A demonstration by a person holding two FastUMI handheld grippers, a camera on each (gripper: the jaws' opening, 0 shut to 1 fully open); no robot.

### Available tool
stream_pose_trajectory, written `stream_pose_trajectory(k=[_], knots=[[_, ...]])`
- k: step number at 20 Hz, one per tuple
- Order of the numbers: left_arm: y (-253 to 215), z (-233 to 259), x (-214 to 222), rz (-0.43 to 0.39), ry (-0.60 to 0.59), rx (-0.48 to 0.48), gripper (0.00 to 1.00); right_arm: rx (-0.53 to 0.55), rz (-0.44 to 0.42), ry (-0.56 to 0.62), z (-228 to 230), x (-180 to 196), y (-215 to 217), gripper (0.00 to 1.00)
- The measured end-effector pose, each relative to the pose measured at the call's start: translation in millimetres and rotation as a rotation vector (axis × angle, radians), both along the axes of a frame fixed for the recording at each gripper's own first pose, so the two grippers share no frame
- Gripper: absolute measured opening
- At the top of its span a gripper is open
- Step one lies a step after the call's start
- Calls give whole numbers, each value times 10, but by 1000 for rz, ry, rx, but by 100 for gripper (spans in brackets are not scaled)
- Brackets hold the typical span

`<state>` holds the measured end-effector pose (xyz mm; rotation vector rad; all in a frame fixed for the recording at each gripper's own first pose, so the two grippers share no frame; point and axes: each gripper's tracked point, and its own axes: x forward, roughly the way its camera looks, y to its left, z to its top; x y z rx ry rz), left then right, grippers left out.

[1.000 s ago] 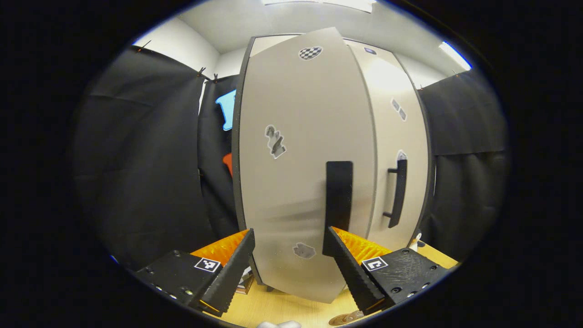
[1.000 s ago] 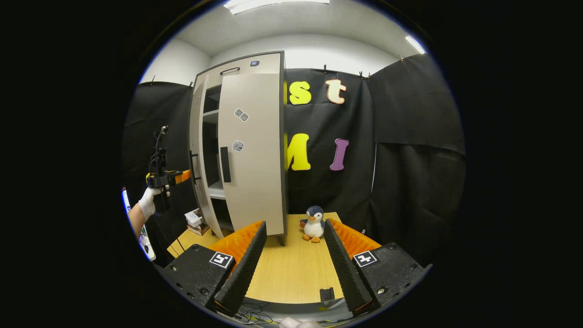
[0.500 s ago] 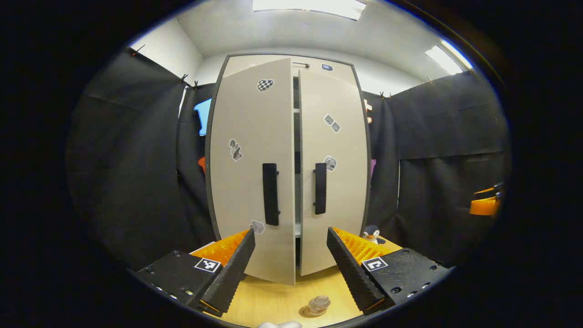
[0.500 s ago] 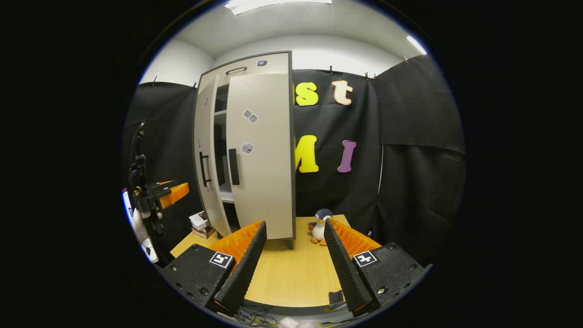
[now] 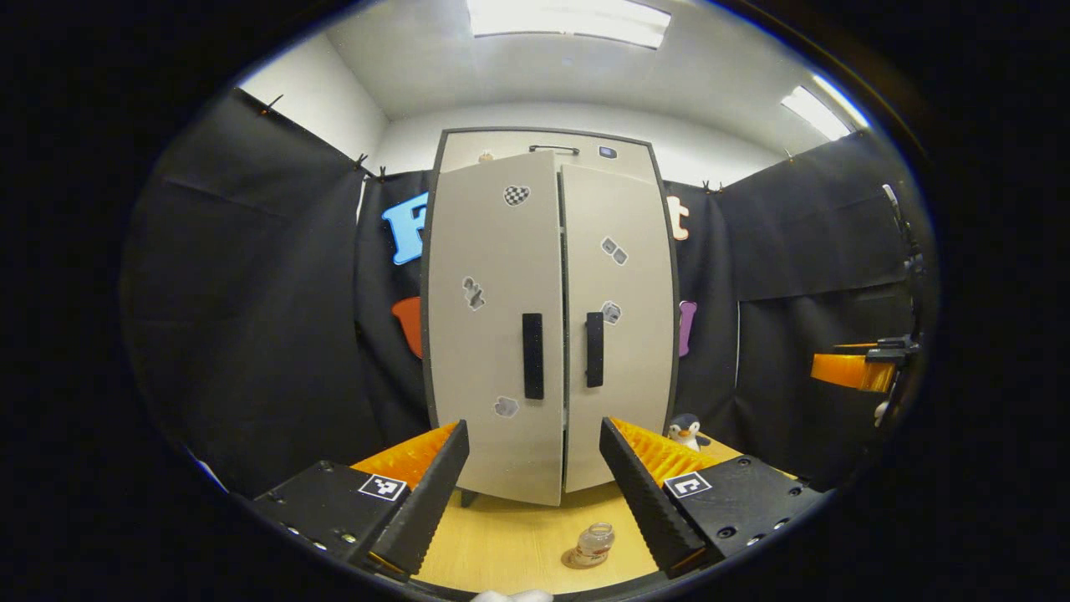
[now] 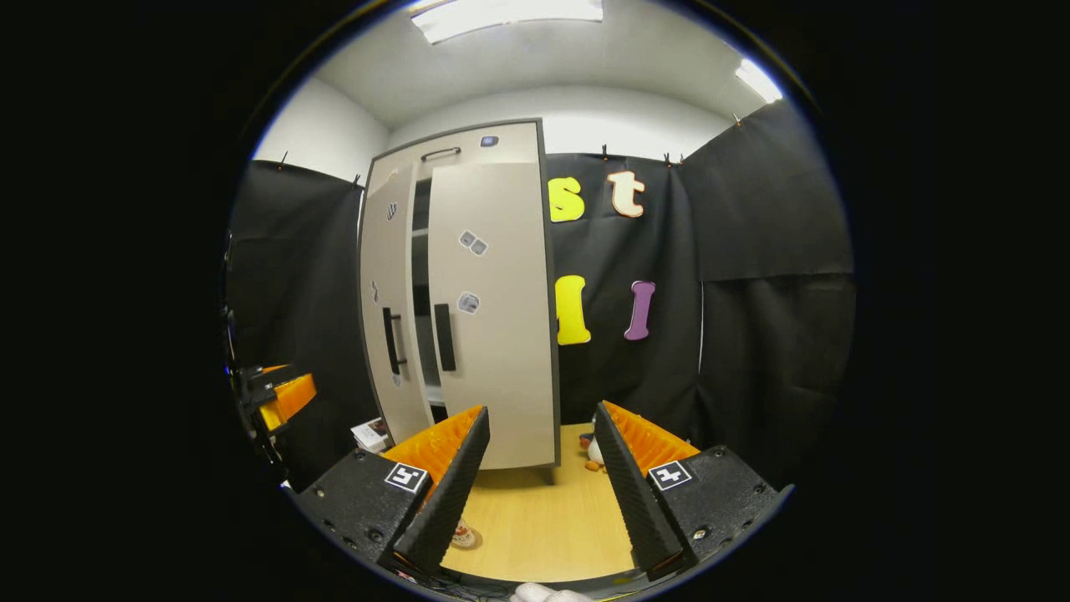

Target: Grasp the bottle in the cabinet with the left hand and place it on the coaster, then close the right door with the right hand and the left door with the left hand.

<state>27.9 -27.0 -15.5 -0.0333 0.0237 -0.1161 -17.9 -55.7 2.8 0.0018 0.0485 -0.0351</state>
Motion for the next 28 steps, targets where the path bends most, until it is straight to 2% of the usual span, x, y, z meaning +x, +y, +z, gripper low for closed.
stream_pose_trajectory(k=[7,12,18,28], knots=[[462,-32,-129,101,-10,10,96,-7,42,-1,6,79,397,78],[514,-12,-132,95,-9,7,96,-38,42,-19,31,-3,502,78],[539,-16,-144,78,-4,-7,96,-25,21,-21,4,-70,509,78],[663,-75,-182,82,-11,-25,96,-25,-11,-4,-101,-20,590,78]])
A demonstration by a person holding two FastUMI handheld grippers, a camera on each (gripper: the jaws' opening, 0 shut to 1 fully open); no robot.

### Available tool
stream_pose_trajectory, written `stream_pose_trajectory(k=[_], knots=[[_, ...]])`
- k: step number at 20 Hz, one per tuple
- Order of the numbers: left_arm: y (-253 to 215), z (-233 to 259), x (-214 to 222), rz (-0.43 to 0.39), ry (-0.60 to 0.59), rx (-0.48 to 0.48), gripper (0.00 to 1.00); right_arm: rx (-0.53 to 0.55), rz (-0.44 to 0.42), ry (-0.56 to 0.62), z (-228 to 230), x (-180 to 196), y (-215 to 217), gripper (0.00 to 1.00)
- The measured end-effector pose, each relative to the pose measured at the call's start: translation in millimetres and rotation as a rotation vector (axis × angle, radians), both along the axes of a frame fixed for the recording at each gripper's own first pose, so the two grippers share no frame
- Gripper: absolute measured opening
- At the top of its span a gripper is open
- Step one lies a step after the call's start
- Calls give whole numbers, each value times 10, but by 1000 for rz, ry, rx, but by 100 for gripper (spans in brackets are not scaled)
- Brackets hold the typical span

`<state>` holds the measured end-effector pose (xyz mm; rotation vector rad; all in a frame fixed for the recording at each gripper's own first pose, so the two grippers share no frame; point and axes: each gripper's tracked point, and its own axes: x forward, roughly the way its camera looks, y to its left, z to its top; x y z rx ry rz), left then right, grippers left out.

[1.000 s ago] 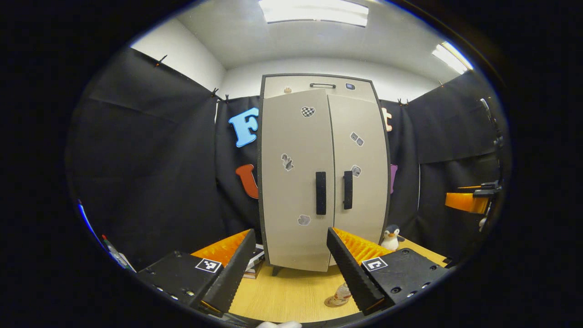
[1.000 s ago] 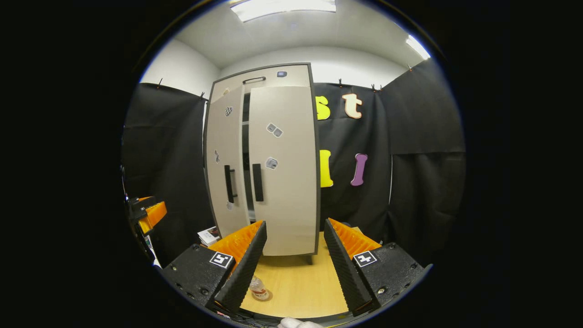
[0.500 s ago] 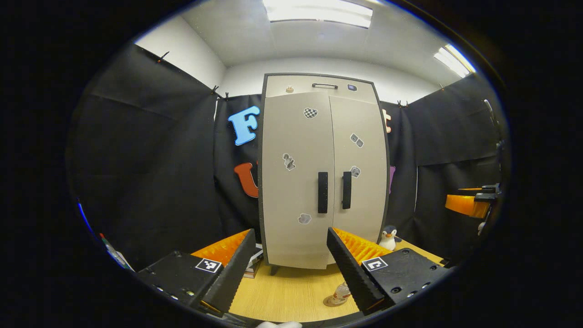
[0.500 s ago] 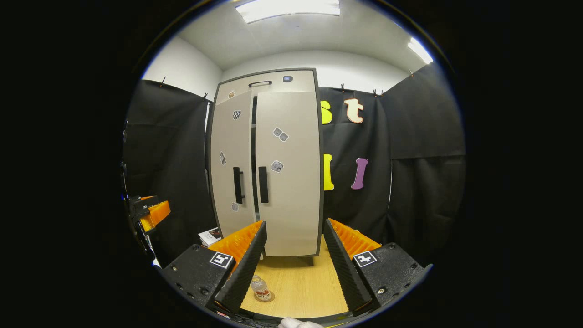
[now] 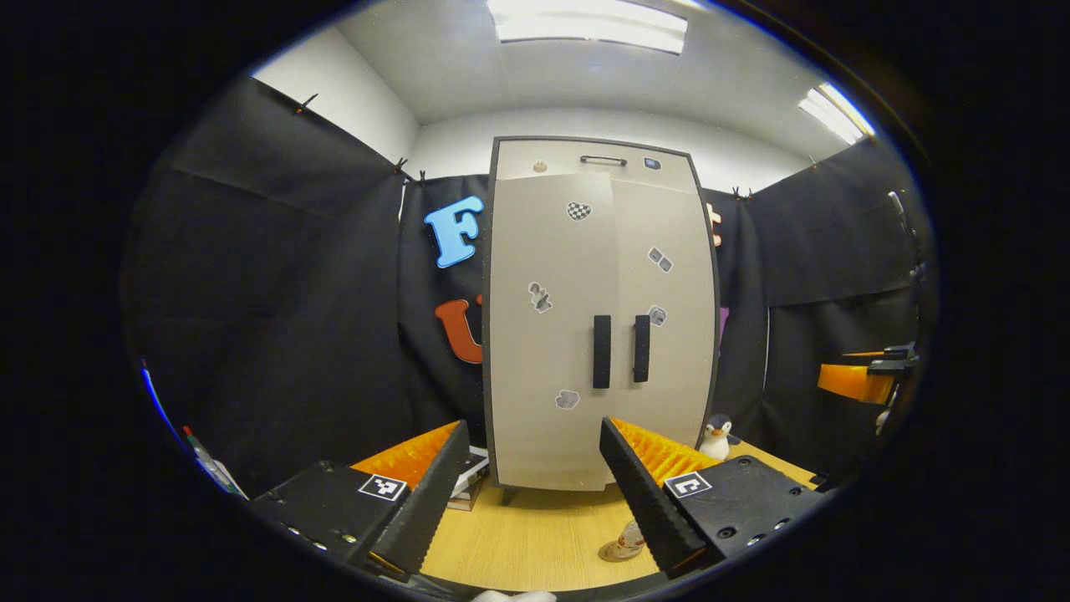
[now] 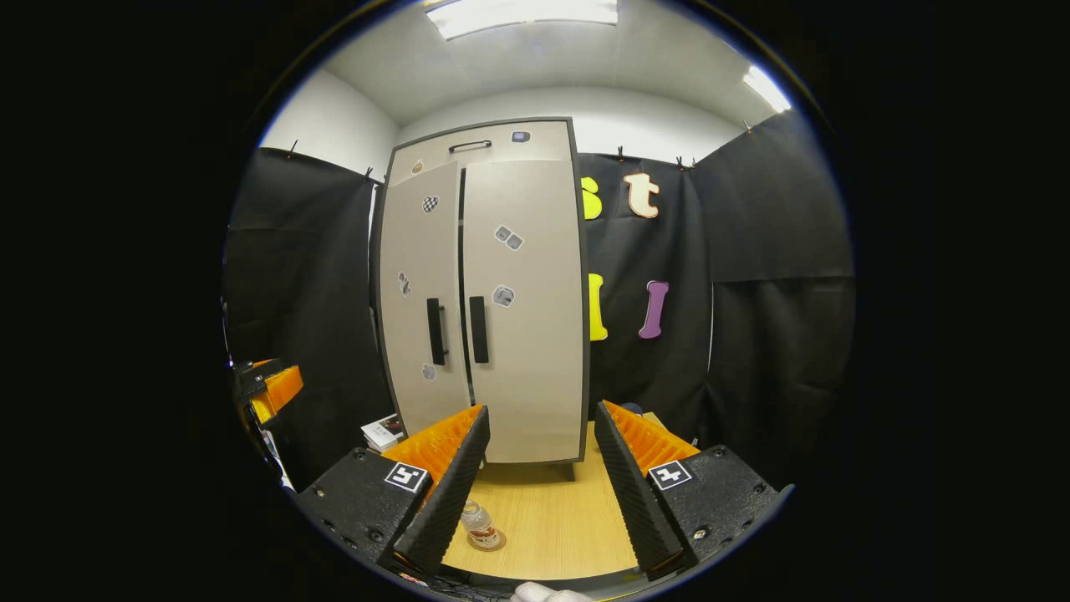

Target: Grasp the bottle in the cabinet with the left hand and place it on the coaster, then close the right door with the right hand and the left door with the left hand.

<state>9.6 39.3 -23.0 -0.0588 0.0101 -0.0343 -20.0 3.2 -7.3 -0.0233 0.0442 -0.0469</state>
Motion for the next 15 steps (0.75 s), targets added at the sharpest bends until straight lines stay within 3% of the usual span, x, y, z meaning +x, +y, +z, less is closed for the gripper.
stream_pose_trajectory(k=[15], knots=[[-107,-30,214,-36,38,3,96,-28,-16,13,-67,108,59,78]])
